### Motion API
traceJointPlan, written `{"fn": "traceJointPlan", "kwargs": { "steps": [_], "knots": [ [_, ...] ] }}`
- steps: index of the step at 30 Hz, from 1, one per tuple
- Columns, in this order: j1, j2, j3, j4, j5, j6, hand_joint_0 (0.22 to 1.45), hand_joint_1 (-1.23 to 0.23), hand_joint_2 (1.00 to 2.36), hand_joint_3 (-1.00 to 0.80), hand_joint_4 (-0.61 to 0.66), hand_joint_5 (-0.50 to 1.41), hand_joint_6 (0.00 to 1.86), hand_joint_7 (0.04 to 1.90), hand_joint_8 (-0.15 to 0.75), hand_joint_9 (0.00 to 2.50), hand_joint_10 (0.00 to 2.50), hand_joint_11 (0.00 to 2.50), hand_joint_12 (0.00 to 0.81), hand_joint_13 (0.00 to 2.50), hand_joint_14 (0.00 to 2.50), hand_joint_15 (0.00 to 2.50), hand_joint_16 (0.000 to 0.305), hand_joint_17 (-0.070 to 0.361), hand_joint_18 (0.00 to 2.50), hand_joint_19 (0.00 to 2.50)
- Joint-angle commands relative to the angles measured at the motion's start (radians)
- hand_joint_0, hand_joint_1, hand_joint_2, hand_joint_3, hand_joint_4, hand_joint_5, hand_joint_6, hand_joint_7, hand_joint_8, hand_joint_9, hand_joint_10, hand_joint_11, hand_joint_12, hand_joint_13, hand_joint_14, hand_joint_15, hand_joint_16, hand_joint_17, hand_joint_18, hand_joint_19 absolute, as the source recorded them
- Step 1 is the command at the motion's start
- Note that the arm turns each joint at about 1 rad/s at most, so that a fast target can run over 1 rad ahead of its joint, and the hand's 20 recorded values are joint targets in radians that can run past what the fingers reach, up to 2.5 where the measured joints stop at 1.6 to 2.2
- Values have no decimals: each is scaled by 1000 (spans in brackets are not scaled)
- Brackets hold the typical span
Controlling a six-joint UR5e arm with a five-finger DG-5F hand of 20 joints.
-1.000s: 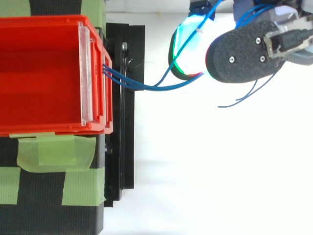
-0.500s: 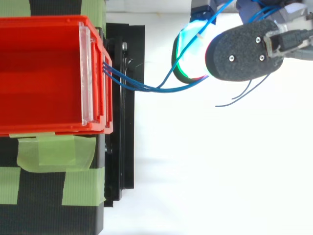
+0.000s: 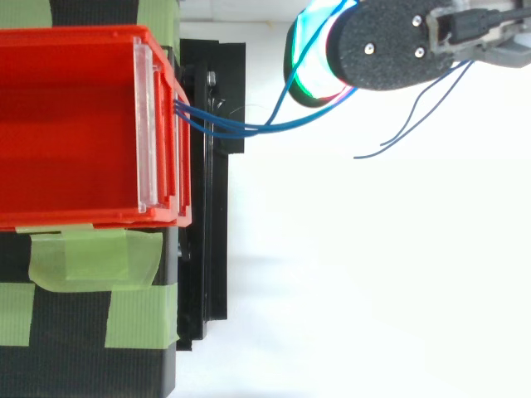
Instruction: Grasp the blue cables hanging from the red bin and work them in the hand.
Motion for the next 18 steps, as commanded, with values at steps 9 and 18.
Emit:
{"fn": "traceJointPlan", "kwargs": {
  "steps": [9, 18],
  "knots": [
    [-3, -12, -1, 37, 2, 1, 780, -694, 1000, -1000, 211, 719, 1, 1455, 309, 958, 2500, 2372, 377, 1022, 2500, 1513, 43, 96, 1656, 1667],
    [-7, -15, -1, 76, 2, -31, 749, -655, 1000, -1000, 196, 883, 7, 1382, 266, 1114, 2500, 2363, 363, 1110, 2500, 1506, 45, 101, 1725, 1546]
  ]
}}
